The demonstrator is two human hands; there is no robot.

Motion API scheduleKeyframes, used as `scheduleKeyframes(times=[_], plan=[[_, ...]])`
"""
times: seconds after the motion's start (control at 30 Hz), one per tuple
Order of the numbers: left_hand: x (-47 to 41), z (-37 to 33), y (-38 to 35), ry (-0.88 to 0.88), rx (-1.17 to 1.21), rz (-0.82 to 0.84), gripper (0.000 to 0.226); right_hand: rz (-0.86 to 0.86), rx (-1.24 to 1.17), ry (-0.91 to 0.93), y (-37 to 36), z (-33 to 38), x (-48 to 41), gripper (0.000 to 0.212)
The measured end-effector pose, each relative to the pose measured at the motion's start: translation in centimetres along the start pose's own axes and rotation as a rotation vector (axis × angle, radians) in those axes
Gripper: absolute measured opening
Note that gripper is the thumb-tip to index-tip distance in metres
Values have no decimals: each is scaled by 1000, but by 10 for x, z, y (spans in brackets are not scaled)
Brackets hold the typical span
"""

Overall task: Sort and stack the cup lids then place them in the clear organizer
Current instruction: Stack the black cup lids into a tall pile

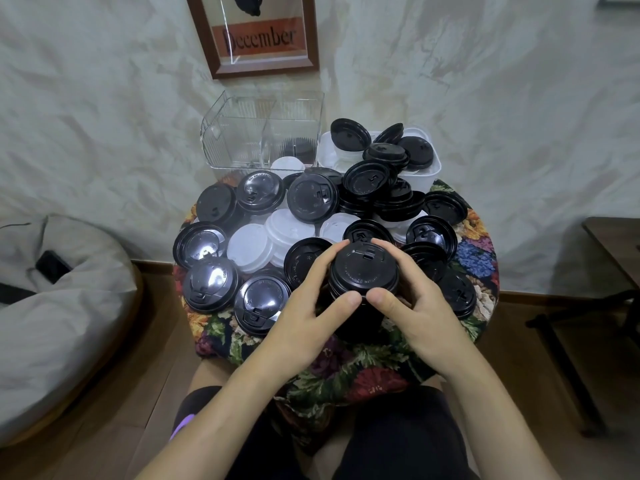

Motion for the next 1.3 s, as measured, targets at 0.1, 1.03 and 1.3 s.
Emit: scheduleKeyframes(times=[0.1, 1.03, 1.3], plan=[[-2, -1, 4, 17, 11, 19, 63, -3, 14, -2, 0, 1, 0, 61], [-181, -26, 24, -310, -1145, -50, 21, 6, 16, -55, 3, -1, -1, 72], [-167, -28, 43, -334, -988, -79, 19, -5, 3, -37, 2, 0, -1, 73]])
Point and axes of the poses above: each hand's wrist, its own x-axis away from the middle knuckle, its own y-axis out of the back of the hand, z = x × y, the point moved 2 cm from there along -x, towards the middle knuckle, and after that the axes turned 14 degrees about x, right-handed, at the moved point
